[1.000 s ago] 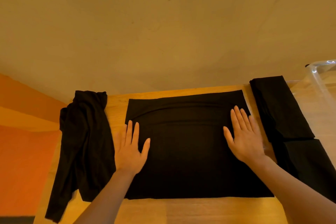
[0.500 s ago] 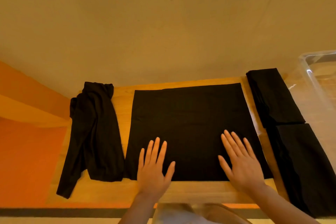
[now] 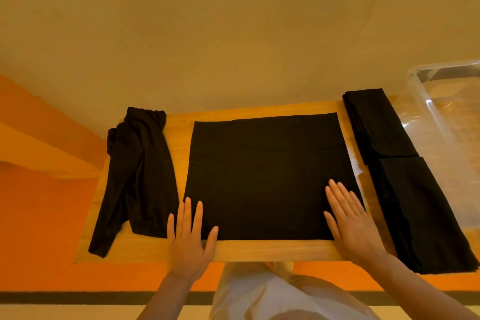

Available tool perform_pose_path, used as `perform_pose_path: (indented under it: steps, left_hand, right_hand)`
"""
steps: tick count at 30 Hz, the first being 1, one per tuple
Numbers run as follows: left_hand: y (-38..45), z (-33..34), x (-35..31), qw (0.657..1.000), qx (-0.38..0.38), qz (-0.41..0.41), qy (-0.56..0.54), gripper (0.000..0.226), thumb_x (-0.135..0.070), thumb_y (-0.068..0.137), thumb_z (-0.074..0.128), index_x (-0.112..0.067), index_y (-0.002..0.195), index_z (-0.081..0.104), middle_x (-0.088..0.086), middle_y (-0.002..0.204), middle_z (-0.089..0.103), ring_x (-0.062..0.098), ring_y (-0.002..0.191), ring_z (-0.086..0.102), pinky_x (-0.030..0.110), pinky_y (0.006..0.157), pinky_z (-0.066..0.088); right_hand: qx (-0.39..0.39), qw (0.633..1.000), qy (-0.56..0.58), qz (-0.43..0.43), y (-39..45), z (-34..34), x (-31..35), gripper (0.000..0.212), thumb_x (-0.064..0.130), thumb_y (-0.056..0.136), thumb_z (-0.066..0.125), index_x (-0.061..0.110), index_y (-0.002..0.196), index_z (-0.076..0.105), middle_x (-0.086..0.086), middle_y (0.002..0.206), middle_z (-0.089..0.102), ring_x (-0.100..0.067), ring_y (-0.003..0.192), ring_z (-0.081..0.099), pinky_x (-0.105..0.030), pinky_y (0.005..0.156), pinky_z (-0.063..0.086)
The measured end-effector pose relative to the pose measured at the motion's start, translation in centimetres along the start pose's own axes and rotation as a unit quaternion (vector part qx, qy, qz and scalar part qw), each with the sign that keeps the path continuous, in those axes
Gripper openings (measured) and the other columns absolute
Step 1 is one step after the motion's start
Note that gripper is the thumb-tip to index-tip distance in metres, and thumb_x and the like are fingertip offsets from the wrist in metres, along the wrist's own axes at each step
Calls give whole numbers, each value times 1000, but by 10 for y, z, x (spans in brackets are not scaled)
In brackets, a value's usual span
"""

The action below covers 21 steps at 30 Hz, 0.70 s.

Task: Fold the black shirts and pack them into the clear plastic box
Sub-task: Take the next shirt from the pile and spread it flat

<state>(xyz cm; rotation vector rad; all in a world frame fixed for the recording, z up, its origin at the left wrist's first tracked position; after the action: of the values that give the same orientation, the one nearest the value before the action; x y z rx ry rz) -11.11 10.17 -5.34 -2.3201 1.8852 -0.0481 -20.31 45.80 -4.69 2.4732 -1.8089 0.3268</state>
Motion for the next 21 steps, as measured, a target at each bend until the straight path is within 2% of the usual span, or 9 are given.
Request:
perform_pose_path:
  steps: [3,6,10,14,17,19,21]
  left_hand:
    - [-20,7,-9,997,29,71,9,74,-65,95,24,-18,152,24,6,160,17,22,148,10,41,117,8]
    - [-33,11,1,997,42,67,5,77,-70,94,24,-19,152,20,4,161,14,19,149,6,36,116,8]
    - [-43,8,5,995,42,89,10,78,-70,94,27,-18,152,24,4,160,18,19,148,9,33,116,6]
    - [-47,6,8,993,42,107,28,77,-67,94,28,-16,151,25,7,158,22,22,147,15,34,116,8]
    - [-49,8,9,991,42,115,44,71,-62,96,16,-15,148,27,9,155,30,25,143,24,34,116,10]
    - [-50,7,9,991,34,118,52,67,-57,99,8,-15,145,31,11,150,39,26,140,31,38,116,15]
    - [-51,5,10,988,9,139,61,62,-52,100,8,-15,142,36,11,146,45,26,136,40,39,113,28]
  right_hand:
    - [12,998,1,-61,-11,0,15,56,44,104,11,15,146,32,-4,155,29,-11,147,7,-30,119,6]
    - [26,995,-3,-96,-33,7,14,58,50,103,16,17,149,28,-1,158,26,-13,148,11,-35,117,11]
    - [35,994,-18,-106,-49,9,7,70,62,98,24,16,151,24,0,160,19,-16,148,13,-38,116,11]
    - [42,992,-31,-111,-48,8,9,75,66,96,25,16,152,23,-1,160,17,-15,148,8,-36,117,7]
    - [50,992,-37,-107,-50,8,8,75,66,96,25,16,152,22,-1,160,16,-15,148,7,-35,118,5]
    - [47,993,-42,-100,-53,8,8,74,66,96,24,17,152,22,-1,160,17,-14,148,7,-34,118,5]
    - [48,994,-41,-88,-60,9,9,72,65,97,22,18,151,23,0,160,18,-13,148,7,-35,117,7]
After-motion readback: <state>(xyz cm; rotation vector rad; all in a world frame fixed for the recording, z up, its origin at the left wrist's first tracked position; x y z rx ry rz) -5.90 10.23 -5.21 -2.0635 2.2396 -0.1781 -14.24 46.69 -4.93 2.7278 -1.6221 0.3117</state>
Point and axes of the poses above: each hand's wrist, its own y-axis towards the middle knuckle, its own z-axis out of the palm, x = y × z, the point moved 7 cm from there along y, towards the middle knuckle
